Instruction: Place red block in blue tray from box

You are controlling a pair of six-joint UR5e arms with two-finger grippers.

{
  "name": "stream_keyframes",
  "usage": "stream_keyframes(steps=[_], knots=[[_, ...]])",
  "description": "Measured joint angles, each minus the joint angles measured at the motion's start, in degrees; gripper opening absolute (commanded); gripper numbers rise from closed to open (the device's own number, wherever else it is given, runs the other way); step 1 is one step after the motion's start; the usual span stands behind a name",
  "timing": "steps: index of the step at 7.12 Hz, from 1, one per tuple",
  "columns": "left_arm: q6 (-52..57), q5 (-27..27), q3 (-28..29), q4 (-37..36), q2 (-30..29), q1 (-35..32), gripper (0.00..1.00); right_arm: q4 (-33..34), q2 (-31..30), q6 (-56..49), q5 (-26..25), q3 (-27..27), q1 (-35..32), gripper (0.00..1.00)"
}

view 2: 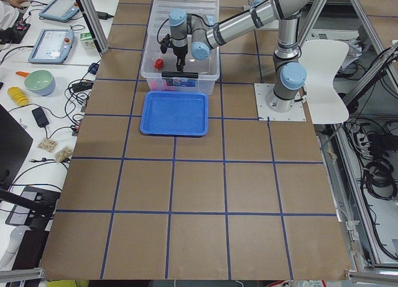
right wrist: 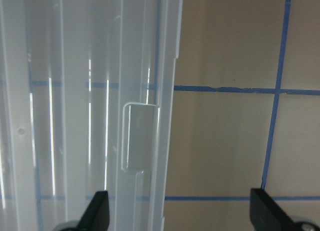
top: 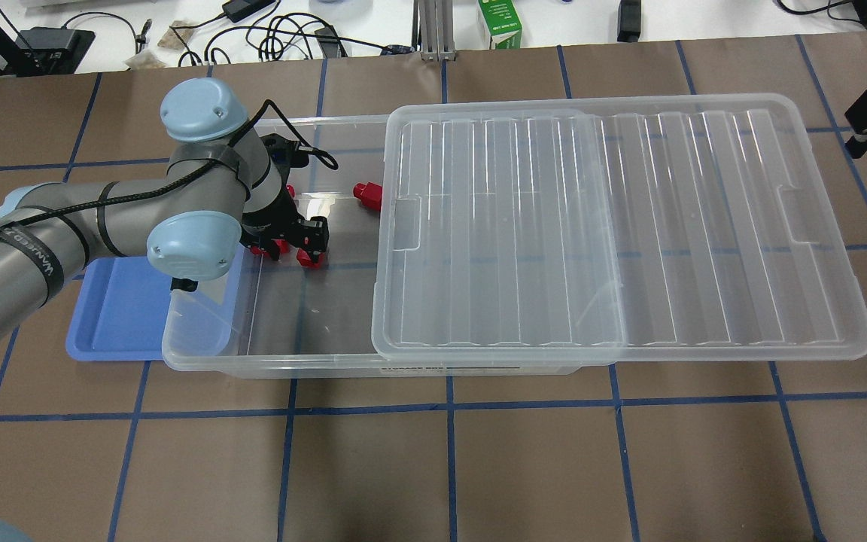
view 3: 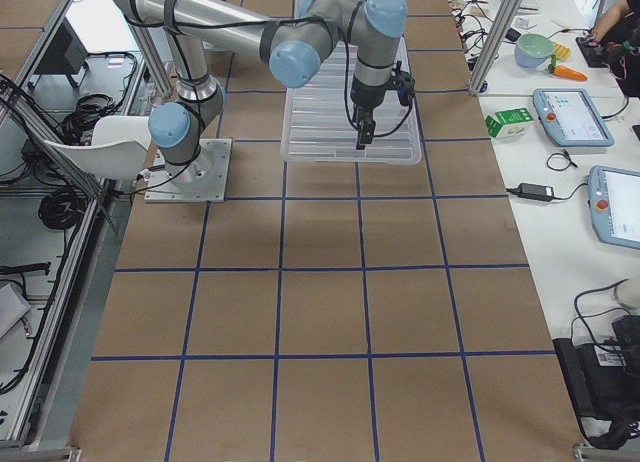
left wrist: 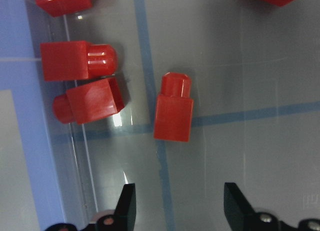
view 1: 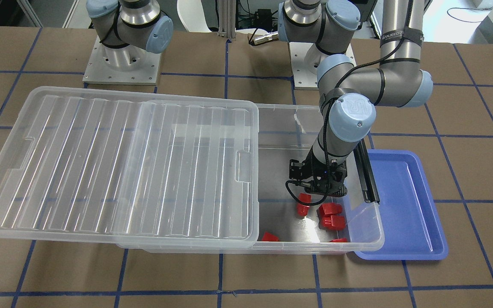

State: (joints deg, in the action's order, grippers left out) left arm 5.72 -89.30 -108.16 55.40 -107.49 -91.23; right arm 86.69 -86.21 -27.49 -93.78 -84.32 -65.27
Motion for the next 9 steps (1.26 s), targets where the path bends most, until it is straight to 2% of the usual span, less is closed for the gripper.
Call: stream_keyframes(steps=[2,3,4,5,6,9], knots=[[0.2,0.0,-0.2,-3.7,-3.1,0.0,0.68,-3.4,-2.8,6.6,0.2,1.0,-4.4,1.00],[0.2,0.0,-0.2,-4.9,-4.2,-0.1,0.68,-3.6,-2.6,12.9,0.2,1.0,-8.8,1.00],[0.2,-0.1,-0.2,-5.4,-4.9,-0.1,0.61,-2.9,-1.9,19.3,0.0,0.9,-14.2,1.00],[0.2,-0.1,-0.2,-5.6,-5.5,-0.1,0.40,-1.0,-0.6,25.2,-0.2,0.9,-19.4,1.00],[0.0,-0.1,-0.2,-5.8,-5.9,-0.2,0.01,1.5,0.7,29.4,-0.4,0.9,-22.7,1.00],[-0.7,0.0,0.5,-5.9,-6.1,0.0,0.00,4.1,1.9,32.6,-0.7,0.8,-25.1,1.00]])
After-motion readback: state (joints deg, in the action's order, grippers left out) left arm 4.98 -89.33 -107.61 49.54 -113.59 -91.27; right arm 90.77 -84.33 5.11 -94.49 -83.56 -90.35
